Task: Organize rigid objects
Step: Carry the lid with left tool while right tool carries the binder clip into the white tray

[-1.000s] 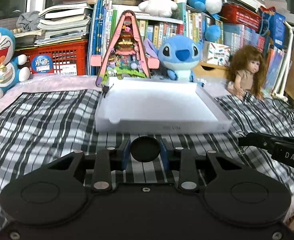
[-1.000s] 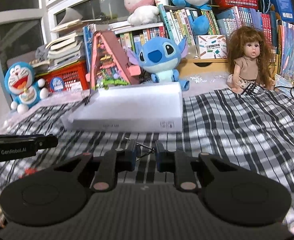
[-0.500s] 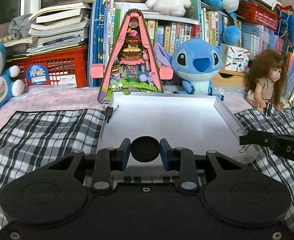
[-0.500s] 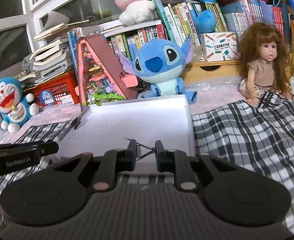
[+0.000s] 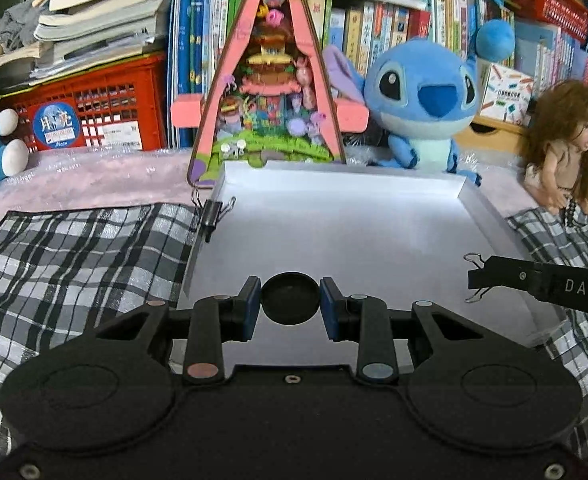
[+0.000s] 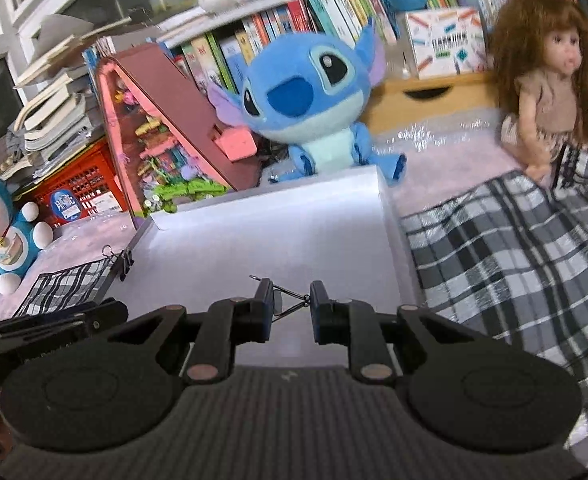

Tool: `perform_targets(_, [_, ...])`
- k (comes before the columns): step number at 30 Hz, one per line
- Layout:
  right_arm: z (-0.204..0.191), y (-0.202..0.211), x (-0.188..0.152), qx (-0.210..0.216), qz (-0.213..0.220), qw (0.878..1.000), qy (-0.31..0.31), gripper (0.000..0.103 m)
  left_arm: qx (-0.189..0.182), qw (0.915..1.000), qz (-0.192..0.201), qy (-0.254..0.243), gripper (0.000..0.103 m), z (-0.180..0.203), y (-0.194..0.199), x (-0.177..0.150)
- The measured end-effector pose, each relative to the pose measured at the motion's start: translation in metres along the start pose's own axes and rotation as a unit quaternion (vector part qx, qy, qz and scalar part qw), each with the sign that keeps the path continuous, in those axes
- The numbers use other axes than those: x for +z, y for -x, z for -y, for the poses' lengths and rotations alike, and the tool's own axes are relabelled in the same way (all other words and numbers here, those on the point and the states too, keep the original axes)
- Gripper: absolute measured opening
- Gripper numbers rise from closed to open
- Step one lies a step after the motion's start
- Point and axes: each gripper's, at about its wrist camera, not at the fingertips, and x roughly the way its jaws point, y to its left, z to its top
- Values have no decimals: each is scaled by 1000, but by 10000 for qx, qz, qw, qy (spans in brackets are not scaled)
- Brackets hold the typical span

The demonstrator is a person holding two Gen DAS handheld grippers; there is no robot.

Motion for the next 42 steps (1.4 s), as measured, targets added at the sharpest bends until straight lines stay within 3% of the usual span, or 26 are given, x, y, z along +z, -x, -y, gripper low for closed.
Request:
perform_targets(9, [1, -20, -6, -143, -237, 9996, 2, 23, 117, 9996, -201, -158, 30, 3, -16, -7])
perform_targets(24, [-1, -19, -12, -171, -333, 9991, 205, 23, 175, 9988, -372, -251, 30, 3, -25, -15])
perform_targets(42, [-4, -17, -12, -94, -704, 9971, 256, 24, 5, 9978, -652, -132, 30, -2, -22, -14])
